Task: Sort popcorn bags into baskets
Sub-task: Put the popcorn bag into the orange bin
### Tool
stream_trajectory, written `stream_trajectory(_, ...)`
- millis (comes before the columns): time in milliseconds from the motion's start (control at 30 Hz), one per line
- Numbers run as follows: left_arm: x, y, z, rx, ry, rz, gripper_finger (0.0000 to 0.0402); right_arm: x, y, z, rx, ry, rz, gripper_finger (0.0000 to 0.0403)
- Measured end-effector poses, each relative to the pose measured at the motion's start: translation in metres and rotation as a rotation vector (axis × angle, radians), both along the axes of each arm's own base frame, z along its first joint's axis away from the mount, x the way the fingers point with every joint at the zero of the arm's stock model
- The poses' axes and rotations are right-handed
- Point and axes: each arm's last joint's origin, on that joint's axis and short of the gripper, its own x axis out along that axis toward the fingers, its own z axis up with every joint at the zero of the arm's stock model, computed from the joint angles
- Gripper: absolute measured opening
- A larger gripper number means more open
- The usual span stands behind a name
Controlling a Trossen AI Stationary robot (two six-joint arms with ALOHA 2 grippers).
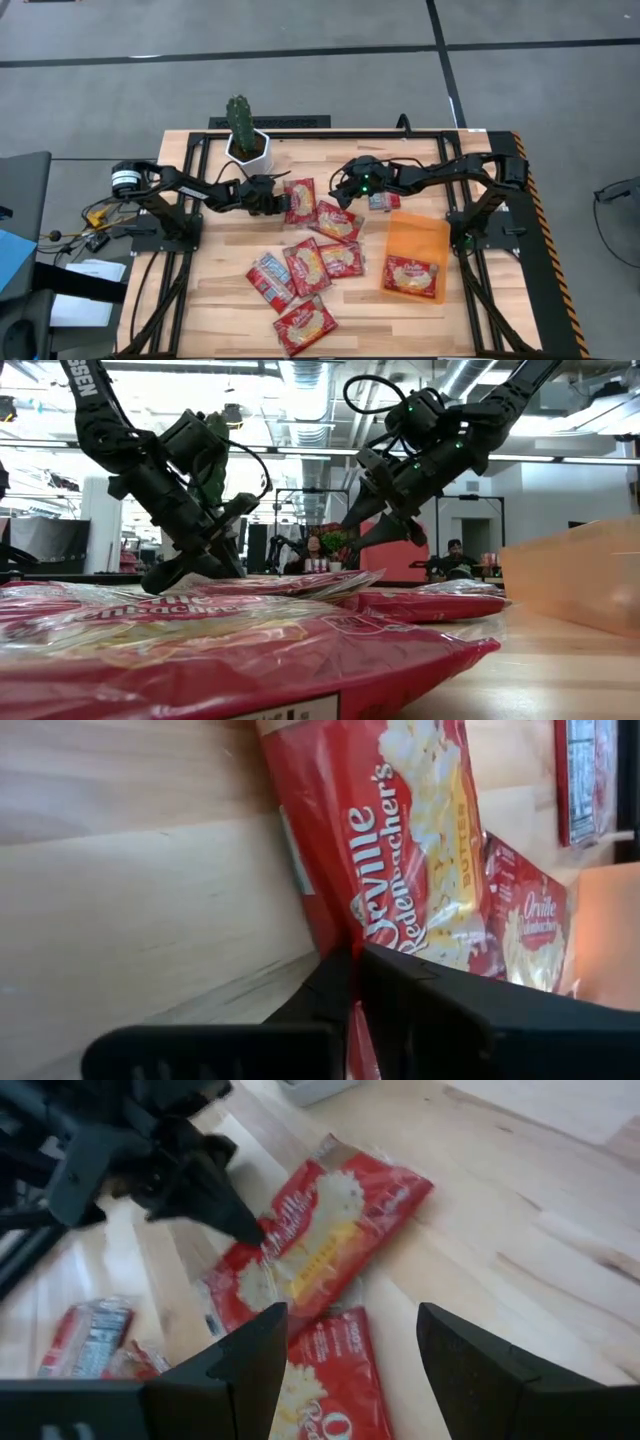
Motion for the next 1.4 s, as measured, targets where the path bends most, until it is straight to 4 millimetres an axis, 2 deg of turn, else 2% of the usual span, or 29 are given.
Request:
stream_trajectory(300, 0.004, 0.001, 0.024, 0.046, -0.095, 0.013, 0.0001, -0.001, -0.006, 0.007, 0.103, -0.075, -0.023, 0.0245)
stream_trajectory(600, 0.001, 0.002, 0.044, 0.099, -0.172, 0.071, 0.0001, -0.005, -0.017, 0.007, 0.341, -0.111, -0.094, 0.0245)
stream_trajectory(733, 0.001, 0.003, 0.045, 0.103, -0.178, 0.092, 0.0001, -0.007, -0.02, 0.006, 0.442, -0.104, -0.162, 0.0245)
stream_trajectory(867, 0.0, 0.004, 0.045, 0.1, -0.169, 0.101, 0.0, -0.009, -0.022, 0.002, 0.413, -0.066, -0.188, 0.0245)
stream_trajectory(1000, -0.006, 0.002, 0.035, 0.087, -0.05, 0.108, 0.0003, -0.01, -0.022, 0.001, 0.39, -0.053, -0.196, 0.0245)
stream_trajectory(1167, -0.008, 0.002, 0.031, 0.083, -0.004, 0.095, 0.0053, -0.01, -0.022, 0.001, 0.38, -0.052, -0.19, 0.0245)
stream_trajectory(1400, -0.005, 0.002, 0.032, 0.115, -0.026, 0.071, 0.0191, -0.01, -0.022, 0.001, 0.375, -0.051, -0.188, 0.0245)
